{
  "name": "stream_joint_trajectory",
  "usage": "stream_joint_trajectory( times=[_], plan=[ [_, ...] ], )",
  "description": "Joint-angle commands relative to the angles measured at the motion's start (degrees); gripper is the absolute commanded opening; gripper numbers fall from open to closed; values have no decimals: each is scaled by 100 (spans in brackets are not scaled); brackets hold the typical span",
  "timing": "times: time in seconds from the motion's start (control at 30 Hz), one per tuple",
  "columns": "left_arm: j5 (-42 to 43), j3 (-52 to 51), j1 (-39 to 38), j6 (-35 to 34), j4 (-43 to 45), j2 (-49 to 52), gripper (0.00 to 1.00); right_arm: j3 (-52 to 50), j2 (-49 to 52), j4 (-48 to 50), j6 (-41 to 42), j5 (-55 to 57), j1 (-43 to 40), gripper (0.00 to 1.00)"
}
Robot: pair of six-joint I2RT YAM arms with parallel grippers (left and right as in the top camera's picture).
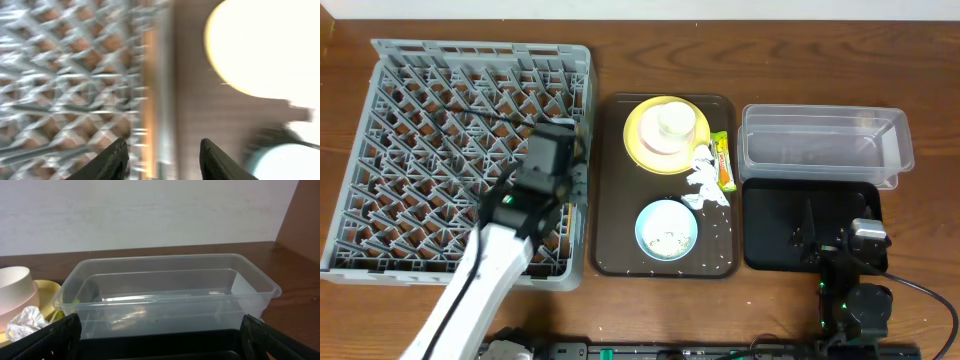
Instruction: Sort waste into correct bins and load items into the dishwasher
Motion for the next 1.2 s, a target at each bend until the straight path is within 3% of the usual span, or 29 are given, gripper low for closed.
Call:
stream_joint_trajectory(
  times=[0.0, 0.1, 0.27, 0.7, 1.17],
  plan=[
    [2184, 173, 15, -785, -107, -514, 51, -4, -13, -24, 57, 79, 50, 99],
    [3038, 166, -105, -1128, -621, -557, 58, -4, -13, -24, 57, 79, 50, 99],
    [3045, -74, -654, -1187, -1250, -289, 59, -4, -13, -24, 57, 79, 50, 99],
    [3042, -256, -1639, -1255, -1200, 514, 59, -4, -13, -24, 57, 79, 50, 99],
    [2973, -256, -1648, -1379, -1095, 555, 59, -4, -13, -24, 57, 79, 50, 99]
  ],
)
